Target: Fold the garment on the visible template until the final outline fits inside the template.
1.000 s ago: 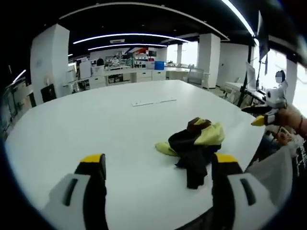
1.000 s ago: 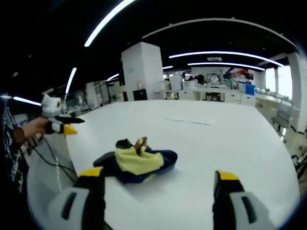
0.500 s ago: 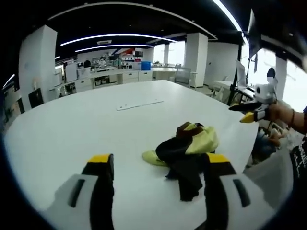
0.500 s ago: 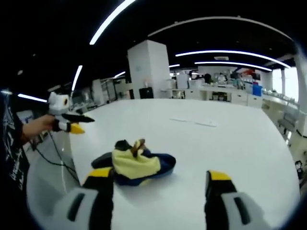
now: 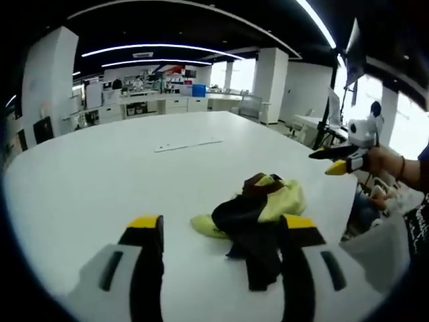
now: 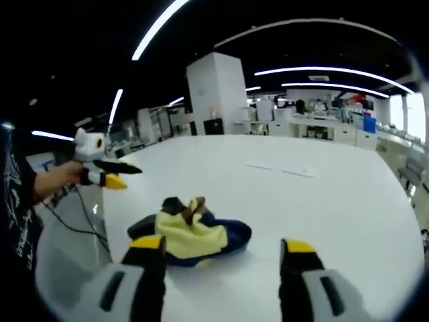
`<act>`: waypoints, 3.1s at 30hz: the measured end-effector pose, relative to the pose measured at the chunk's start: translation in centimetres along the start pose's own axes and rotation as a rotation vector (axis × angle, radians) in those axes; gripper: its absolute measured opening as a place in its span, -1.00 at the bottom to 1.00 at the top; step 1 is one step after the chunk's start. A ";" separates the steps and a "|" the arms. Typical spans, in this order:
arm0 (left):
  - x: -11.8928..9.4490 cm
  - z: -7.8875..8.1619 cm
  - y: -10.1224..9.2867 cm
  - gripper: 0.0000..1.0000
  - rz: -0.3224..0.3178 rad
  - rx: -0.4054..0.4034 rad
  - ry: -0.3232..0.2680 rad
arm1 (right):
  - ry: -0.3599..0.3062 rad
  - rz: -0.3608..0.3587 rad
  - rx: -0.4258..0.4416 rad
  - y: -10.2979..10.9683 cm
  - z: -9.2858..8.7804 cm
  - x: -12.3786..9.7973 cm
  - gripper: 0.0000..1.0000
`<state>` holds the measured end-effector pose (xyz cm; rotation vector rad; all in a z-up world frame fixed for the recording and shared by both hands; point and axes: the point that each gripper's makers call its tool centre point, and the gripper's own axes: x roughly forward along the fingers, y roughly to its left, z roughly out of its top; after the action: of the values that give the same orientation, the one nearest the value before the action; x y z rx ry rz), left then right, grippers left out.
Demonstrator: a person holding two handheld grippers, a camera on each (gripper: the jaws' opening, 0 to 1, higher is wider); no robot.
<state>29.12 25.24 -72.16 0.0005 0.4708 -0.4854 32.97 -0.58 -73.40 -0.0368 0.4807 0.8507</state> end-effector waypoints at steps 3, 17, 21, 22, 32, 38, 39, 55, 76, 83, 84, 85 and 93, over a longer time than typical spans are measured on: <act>0.6 0.0 -0.2 0.30 -0.013 0.017 0.017 | 0.003 0.008 0.001 -0.1 0.3 0.6 0.25; 3.4 -0.3 0.0 0.09 -0.078 0.049 0.058 | 0.064 0.069 -0.039 -1.5 0.9 3.7 -0.01; 4.4 -0.6 0.1 0.05 -0.099 0.037 0.069 | 0.102 0.107 -0.059 -1.2 0.7 4.8 -0.05; 4.6 -0.6 0.2 0.04 -0.102 0.038 0.073 | 0.107 0.116 -0.066 -1.4 0.7 5.1 -0.06; 6.7 -1.6 0.3 -0.04 -0.138 0.048 0.127 | 0.160 0.183 -0.117 -0.8 0.9 8.1 -0.12; 8.0 -2.1 -0.1 -0.07 -0.173 0.046 0.149 | 0.191 0.217 -0.135 -0.9 0.8 9.5 -0.15; 8.2 -2.3 0.1 -0.07 -0.176 0.047 0.157 | 0.199 0.224 -0.140 -0.9 0.7 9.8 -0.15; 10.1 -4.2 0.0 -0.30 -0.236 0.030 0.219 | 0.356 0.352 -0.159 0.0 -2.5 12.1 -0.38; 9.2 -5.3 -0.4 -1.00 -0.260 -0.032 0.263 | 0.446 0.265 -0.166 -1.4 -3.4 10.9 -1.00; 7.6 -4.4 0.2 -1.00 -0.233 -0.015 0.237 | 0.401 0.179 -0.270 -2.2 -1.8 9.2 -1.00; 7.4 -4.0 0.2 -1.00 -0.226 -0.025 0.223 | 0.392 0.167 -0.268 -2.4 -1.5 9.0 -1.00; 7.0 -3.6 0.3 -1.00 -0.221 -0.035 0.208 | 0.386 0.163 -0.265 -2.6 -1.3 8.8 -1.00; 5.4 -0.9 0.8 -1.00 -0.191 -0.107 0.128 | 0.331 0.120 -0.286 -2.8 0.5 7.4 -1.00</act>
<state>33.29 23.65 -75.37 -0.1180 0.6253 -0.6493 39.35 2.88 -76.53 -0.4204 0.6721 1.0326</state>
